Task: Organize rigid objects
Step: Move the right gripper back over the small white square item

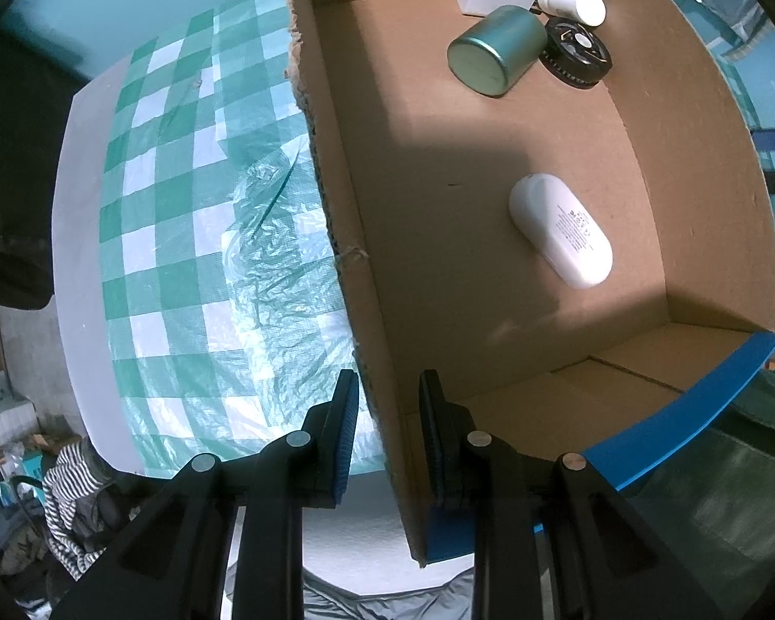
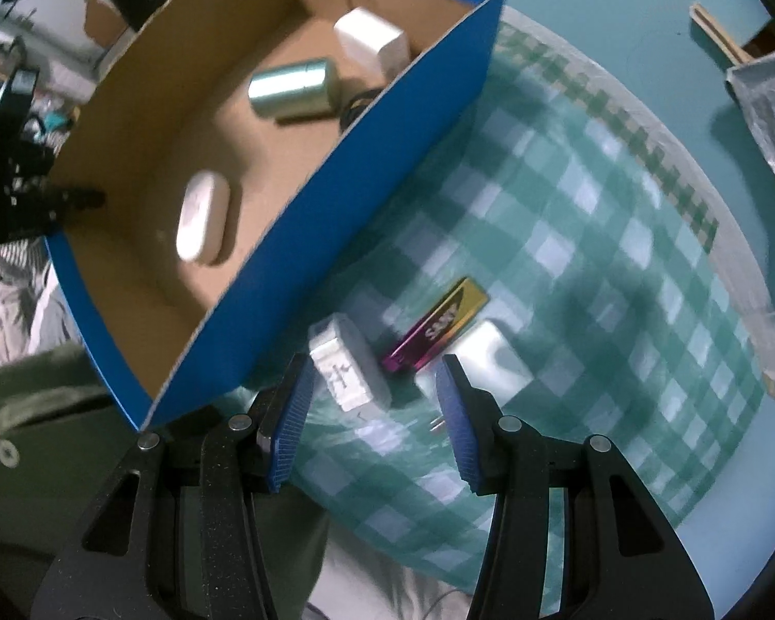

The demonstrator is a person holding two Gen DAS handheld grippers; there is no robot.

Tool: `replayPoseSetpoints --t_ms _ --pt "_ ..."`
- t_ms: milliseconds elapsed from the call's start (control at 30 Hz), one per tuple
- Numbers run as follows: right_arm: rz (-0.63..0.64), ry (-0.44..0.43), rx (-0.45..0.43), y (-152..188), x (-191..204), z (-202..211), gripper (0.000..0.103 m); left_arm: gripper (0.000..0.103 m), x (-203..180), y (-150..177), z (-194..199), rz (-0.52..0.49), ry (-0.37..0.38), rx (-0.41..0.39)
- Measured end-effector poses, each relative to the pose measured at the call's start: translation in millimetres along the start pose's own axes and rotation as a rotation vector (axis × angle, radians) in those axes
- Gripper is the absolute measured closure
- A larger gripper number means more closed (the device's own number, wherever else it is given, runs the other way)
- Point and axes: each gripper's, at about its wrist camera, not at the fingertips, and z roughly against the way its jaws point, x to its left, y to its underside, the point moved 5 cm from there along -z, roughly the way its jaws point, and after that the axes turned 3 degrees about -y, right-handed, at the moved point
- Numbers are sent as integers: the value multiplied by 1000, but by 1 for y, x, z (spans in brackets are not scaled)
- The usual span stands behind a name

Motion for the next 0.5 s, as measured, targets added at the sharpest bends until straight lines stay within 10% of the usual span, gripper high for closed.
replayPoseSetpoints --t_ms 500 --pt "108 16 11 23 23 -56 55 79 1 1 -1 0 2 -5"
